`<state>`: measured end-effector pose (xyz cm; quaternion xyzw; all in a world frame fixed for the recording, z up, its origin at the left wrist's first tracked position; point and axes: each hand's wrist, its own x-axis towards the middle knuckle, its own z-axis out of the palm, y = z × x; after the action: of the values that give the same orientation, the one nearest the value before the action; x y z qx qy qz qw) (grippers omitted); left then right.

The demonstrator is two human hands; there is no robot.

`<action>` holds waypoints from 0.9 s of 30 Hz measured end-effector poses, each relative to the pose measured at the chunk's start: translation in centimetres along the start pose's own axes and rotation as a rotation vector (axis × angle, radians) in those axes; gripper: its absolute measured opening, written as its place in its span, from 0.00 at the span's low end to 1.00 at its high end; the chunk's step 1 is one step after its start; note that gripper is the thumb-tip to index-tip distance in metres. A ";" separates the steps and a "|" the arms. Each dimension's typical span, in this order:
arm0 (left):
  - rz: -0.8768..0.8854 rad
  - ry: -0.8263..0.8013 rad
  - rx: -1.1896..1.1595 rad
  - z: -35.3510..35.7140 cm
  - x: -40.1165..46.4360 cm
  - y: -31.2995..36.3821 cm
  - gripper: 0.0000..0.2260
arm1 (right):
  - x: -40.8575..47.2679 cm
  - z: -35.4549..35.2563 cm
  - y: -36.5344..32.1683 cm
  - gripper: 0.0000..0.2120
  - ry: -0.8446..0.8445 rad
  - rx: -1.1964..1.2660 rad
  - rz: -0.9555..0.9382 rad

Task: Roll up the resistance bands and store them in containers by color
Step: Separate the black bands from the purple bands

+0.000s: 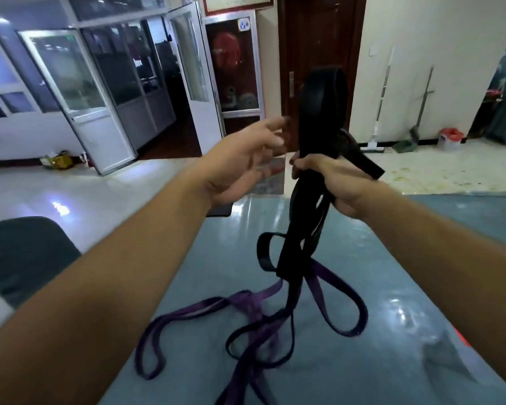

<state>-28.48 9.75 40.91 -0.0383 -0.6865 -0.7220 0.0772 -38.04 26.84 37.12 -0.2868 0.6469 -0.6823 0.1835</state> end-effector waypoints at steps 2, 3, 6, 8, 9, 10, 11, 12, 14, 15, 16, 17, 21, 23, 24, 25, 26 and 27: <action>-0.088 0.137 -0.049 -2.4 -1.2 -3.9 0.19 | 0.0 -1.5 -1.0 0.02 -0.083 0.047 -0.036; -0.140 0.233 0.071 -3.1 -1.7 -6.4 0.17 | 0.1 -2.2 -1.5 0.04 -0.096 0.100 -0.047; -0.334 0.195 0.491 -3.6 -3.7 -13.9 0.15 | 0.2 -3.7 -2.9 0.08 -0.152 0.157 -0.028; -0.442 0.031 0.575 -2.4 -4.8 -17.4 0.25 | 0.1 -4.0 -3.3 0.07 -0.228 0.110 -0.055; -0.463 -0.042 0.613 -1.5 -5.0 -18.5 0.33 | 0.1 -4.1 -3.3 0.08 -0.268 0.097 -0.065; -0.474 -0.090 0.652 -0.4 -5.0 -19.2 0.38 | 0.0 -4.1 -3.2 0.08 -0.303 0.094 -0.063; -0.477 -0.113 0.678 0.7 -4.9 -19.8 0.38 | 0.0 -4.2 -3.0 0.09 -0.337 0.094 -0.052; -0.478 -0.129 0.694 1.5 -4.8 -20.2 0.35 | 0.1 -4.3 -2.9 0.09 -0.370 0.088 -0.036; -0.518 -0.201 0.726 2.5 -4.7 -20.9 0.26 | 0.2 -4.8 -2.5 0.10 -0.430 0.020 -0.026; -0.557 -0.266 0.755 2.8 -4.9 -21.2 0.23 | 0.1 -5.1 -2.2 0.10 -0.455 -0.047 -0.040; -0.583 -0.336 0.789 3.2 -5.1 -21.4 0.22 | 0.1 -5.6 -1.9 0.10 -0.472 -0.116 -0.055; -0.599 -0.397 0.818 3.6 -5.3 -21.8 0.22 | 0.0 -6.0 -1.6 0.09 -0.479 -0.164 -0.057; -0.617 -0.389 0.916 4.3 -7.0 -23.4 0.24 | -0.5 -7.6 -0.6 0.09 -0.469 -0.239 -0.053; -0.615 -0.316 0.885 3.6 -7.5 -23.7 0.18 | -0.8 -8.3 -0.5 0.10 -0.487 -0.370 -0.087; -0.608 -0.261 0.858 3.0 -7.7 -23.4 0.15 | -0.9 -8.7 -0.3 0.11 -0.477 -0.459 -0.095; -0.593 -0.196 0.840 2.4 -7.8 -23.0 0.13 | -1.1 -9.0 0.0 0.10 -0.460 -0.549 -0.099; -0.565 -0.133 0.838 1.9 -7.8 -22.5 0.13 | -1.2 -9.3 0.5 0.09 -0.443 -0.632 -0.095; -0.528 -0.077 0.834 1.3 -7.7 -21.9 0.13 | -1.3 -9.4 1.1 0.09 -0.439 -0.693 -0.067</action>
<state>-24.57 12.53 18.17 0.1444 -0.9056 -0.3786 -0.1249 -43.05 34.89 35.89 -0.4912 0.7744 -0.3521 0.1874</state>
